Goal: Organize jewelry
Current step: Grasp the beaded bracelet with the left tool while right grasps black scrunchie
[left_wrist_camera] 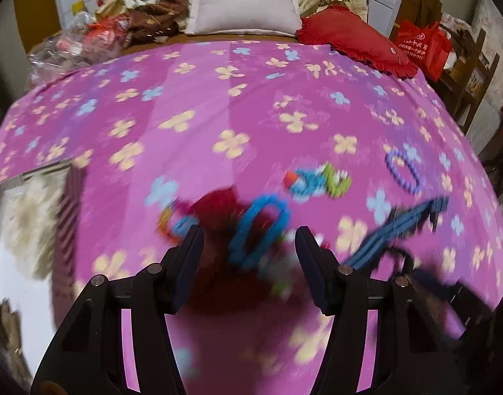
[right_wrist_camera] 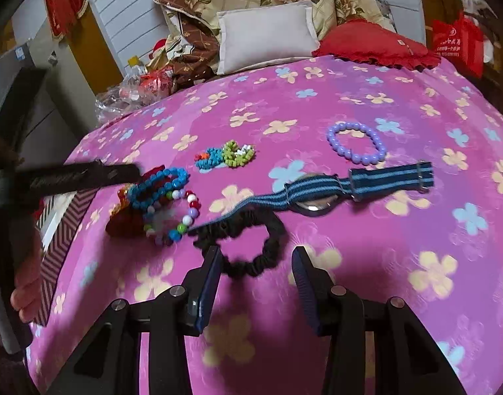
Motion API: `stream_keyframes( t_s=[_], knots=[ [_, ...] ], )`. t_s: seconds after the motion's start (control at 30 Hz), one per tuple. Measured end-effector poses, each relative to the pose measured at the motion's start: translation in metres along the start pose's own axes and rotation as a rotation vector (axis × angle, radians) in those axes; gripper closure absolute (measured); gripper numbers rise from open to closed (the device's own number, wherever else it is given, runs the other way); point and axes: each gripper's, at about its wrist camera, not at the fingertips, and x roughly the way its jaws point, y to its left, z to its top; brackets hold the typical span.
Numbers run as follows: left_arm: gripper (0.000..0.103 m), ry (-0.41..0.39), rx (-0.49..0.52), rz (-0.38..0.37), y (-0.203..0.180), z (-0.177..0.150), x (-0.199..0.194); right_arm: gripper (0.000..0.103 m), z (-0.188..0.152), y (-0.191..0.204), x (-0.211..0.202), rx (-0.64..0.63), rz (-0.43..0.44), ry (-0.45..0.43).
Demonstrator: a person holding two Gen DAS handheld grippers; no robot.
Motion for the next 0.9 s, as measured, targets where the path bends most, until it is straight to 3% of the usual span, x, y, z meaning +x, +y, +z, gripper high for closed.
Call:
stream_keyframes(
  t_s=[0.2, 0.4, 0.53, 0.57, 0.6, 0.63, 0.67, 0.7, 0.9],
  knots=[
    [0.046, 0.054, 0.035, -0.053, -0.027, 0.039, 0.051, 0.067, 0.003, -0.007, 0.007, 0.032, 0.013, -0.013],
    [0.046, 0.095, 0.059, -0.095, -0.039, 0.048, 0.081, 0.070, 0.005, -0.012, 0.009, 0.047, 0.039, -0.005],
    [0.046, 0.069, 0.099, -0.079, -0.045, 0.047, 0.083, 0.072, 0.005, -0.006, 0.010, 0.026, 0.030, 0.001],
    [0.050, 0.068, 0.099, -0.081, -0.045, 0.047, 0.083, 0.073, 0.005, -0.005, 0.010, 0.027, 0.027, 0.002],
    [0.069, 0.066, 0.098, -0.096, -0.045, 0.047, 0.082, 0.077, 0.005, -0.006, 0.010, 0.029, 0.024, 0.003],
    [0.082, 0.079, 0.089, -0.133, -0.047, 0.047, 0.081, 0.084, 0.005, -0.007, 0.010, 0.034, 0.022, 0.005],
    [0.087, 0.087, 0.083, -0.134, -0.049, 0.047, 0.080, 0.088, 0.004, -0.008, 0.010, 0.042, 0.021, 0.007],
    [0.087, 0.092, 0.088, -0.115, -0.052, 0.046, 0.077, 0.097, 0.004, -0.009, 0.011, 0.050, 0.025, 0.011],
    [0.087, 0.034, 0.068, -0.149, -0.047, 0.032, 0.024, 0.099, 0.006, -0.013, 0.000, 0.087, 0.037, 0.000]
  ],
)
